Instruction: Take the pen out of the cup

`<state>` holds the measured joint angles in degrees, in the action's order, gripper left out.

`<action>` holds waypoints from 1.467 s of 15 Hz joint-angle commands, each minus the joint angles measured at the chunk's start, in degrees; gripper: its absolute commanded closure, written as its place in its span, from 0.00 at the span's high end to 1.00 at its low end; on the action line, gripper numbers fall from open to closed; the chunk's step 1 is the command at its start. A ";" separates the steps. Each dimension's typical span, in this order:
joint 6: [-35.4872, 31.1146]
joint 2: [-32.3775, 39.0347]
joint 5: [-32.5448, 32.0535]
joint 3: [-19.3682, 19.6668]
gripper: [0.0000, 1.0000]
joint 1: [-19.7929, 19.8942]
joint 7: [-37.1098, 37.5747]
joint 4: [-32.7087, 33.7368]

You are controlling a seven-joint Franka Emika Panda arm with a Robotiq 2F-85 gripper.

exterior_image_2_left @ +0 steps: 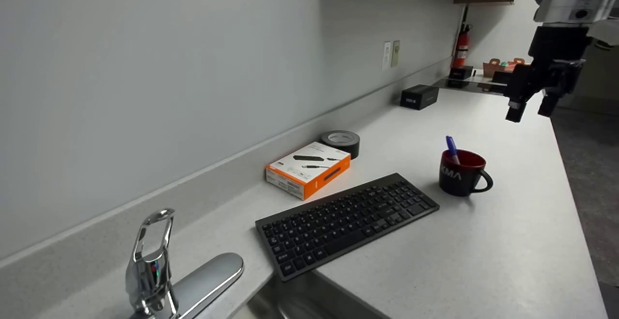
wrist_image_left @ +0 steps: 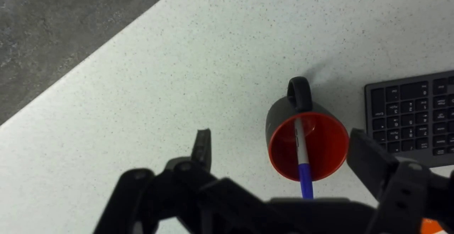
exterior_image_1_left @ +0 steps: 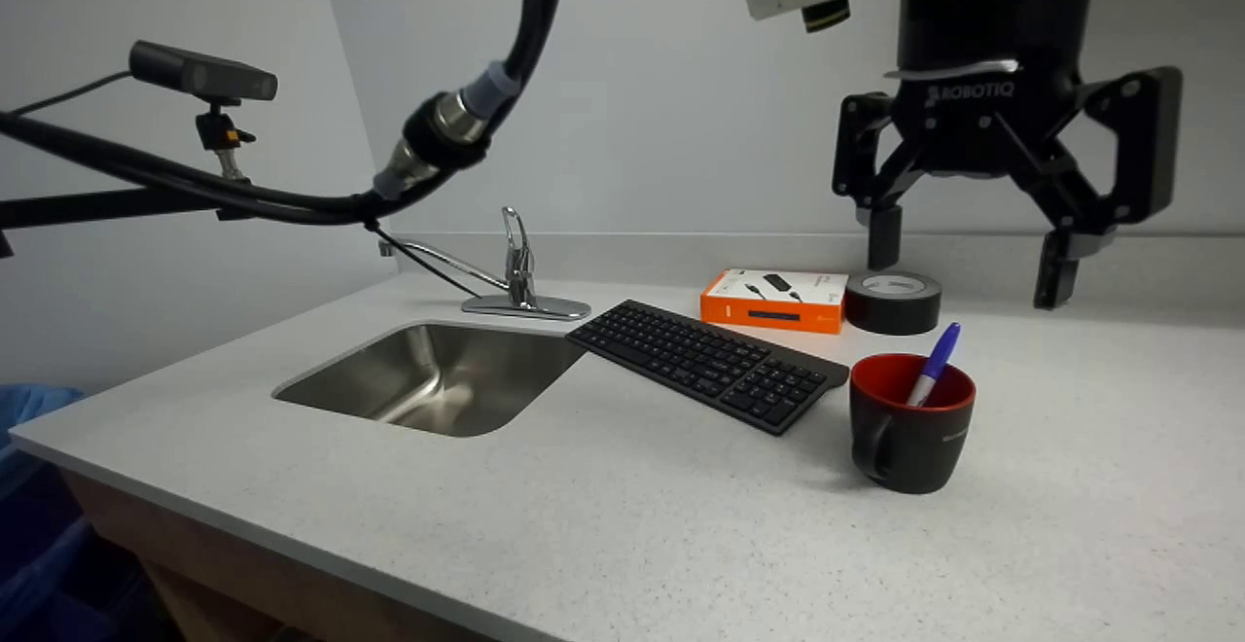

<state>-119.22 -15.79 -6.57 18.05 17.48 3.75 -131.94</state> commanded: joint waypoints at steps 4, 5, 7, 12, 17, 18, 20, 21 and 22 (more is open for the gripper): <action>-21.24 4.12 -3.68 -2.95 1.00 0.72 6.83 -4.63; -24.64 5.17 -4.75 -3.41 1.00 0.90 8.12 -5.24; -30.36 7.34 -7.26 -4.17 1.00 1.21 10.74 -6.23; -39.60 12.28 -13.92 -4.45 1.00 1.27 15.77 -6.77; -42.23 15.39 -16.45 -3.63 0.99 0.13 17.07 -6.32; -42.50 15.83 -16.14 -3.55 0.99 -0.14 16.60 -6.33; -43.89 16.35 -15.67 -3.38 0.73 -0.49 16.03 -6.61; -44.98 16.54 -15.31 -3.31 0.67 -0.67 15.51 -6.84; -46.08 16.75 -14.96 -3.27 0.57 -0.86 14.97 -7.00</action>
<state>-161.11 -0.13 -20.89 14.41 17.25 18.61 -138.58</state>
